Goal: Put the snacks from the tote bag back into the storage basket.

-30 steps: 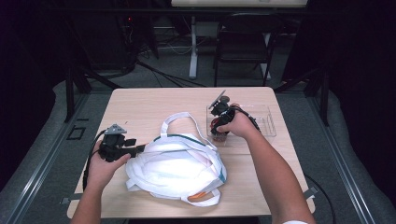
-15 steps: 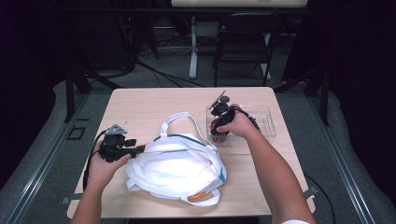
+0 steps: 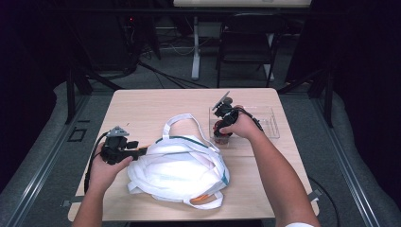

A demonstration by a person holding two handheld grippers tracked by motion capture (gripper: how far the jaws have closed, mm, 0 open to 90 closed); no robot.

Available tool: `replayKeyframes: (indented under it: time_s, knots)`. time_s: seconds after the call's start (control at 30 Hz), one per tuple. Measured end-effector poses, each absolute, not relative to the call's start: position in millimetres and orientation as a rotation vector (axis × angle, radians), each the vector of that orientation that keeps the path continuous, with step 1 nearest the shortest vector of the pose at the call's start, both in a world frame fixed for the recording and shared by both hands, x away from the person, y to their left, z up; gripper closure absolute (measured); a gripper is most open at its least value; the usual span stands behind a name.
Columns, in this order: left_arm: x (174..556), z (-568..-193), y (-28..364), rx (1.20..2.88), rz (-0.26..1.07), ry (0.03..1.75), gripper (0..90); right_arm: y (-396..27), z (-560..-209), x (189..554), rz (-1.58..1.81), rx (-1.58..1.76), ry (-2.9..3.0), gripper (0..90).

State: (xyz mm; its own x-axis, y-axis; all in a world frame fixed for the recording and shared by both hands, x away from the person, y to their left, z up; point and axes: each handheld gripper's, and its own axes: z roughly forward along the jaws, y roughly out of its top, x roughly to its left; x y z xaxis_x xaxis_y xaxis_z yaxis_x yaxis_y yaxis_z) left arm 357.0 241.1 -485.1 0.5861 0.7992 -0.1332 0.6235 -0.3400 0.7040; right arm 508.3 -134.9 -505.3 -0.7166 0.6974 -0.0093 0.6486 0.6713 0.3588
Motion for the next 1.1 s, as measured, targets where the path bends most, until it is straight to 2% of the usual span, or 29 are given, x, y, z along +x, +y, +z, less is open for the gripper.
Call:
replayKeyframes:
  time_s: [0.53, 1.1]
  knots:
    - [358, -485, 241, 2.070, 0.300, 1.130, 49.1, -136, -502, 507, 0.521, 1.161, 2.698, 19.6]
    - [359, -485, 241, 2.062, 0.289, 1.124, 48.2, -144, -485, 502, 0.612, 1.198, 2.658, 19.6]
